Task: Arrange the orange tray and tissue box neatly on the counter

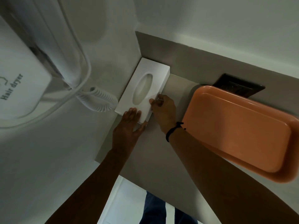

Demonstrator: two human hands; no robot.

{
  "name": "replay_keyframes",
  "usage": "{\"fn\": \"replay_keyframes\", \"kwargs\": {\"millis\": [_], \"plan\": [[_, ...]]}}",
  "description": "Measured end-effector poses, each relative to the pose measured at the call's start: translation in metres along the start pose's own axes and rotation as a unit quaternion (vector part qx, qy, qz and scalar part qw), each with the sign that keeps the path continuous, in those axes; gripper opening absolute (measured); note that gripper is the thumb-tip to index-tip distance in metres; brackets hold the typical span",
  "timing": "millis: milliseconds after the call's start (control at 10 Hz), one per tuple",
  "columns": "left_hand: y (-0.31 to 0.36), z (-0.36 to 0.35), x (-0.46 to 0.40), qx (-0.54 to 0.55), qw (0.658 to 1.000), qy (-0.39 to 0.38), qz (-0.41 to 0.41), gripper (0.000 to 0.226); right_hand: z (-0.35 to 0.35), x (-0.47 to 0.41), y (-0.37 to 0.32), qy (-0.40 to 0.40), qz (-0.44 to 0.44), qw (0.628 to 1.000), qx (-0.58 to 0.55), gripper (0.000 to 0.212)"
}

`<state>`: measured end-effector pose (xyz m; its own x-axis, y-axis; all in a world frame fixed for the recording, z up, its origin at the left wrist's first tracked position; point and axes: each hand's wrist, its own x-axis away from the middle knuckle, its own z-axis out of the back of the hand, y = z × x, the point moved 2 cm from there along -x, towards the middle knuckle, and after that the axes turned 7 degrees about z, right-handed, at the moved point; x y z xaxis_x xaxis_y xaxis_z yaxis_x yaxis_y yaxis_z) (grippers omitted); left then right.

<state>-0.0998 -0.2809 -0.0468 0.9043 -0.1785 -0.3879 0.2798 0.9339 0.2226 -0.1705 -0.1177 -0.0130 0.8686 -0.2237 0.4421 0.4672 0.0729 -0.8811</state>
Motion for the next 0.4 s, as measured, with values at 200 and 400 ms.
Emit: {"fn": "replay_keyframes", "kwargs": {"millis": [200,400], "plan": [[-0.006,-0.002,-0.004,0.041,0.999,0.005,0.02,0.061,-0.005,-0.005,-0.002,0.004,-0.004,1.0,0.006,0.047],[0.007,0.002,-0.011,0.078,0.991,-0.037,0.106,0.048,0.0,-0.005,0.001,-0.004,0.005,1.0,0.007,0.043]]}}
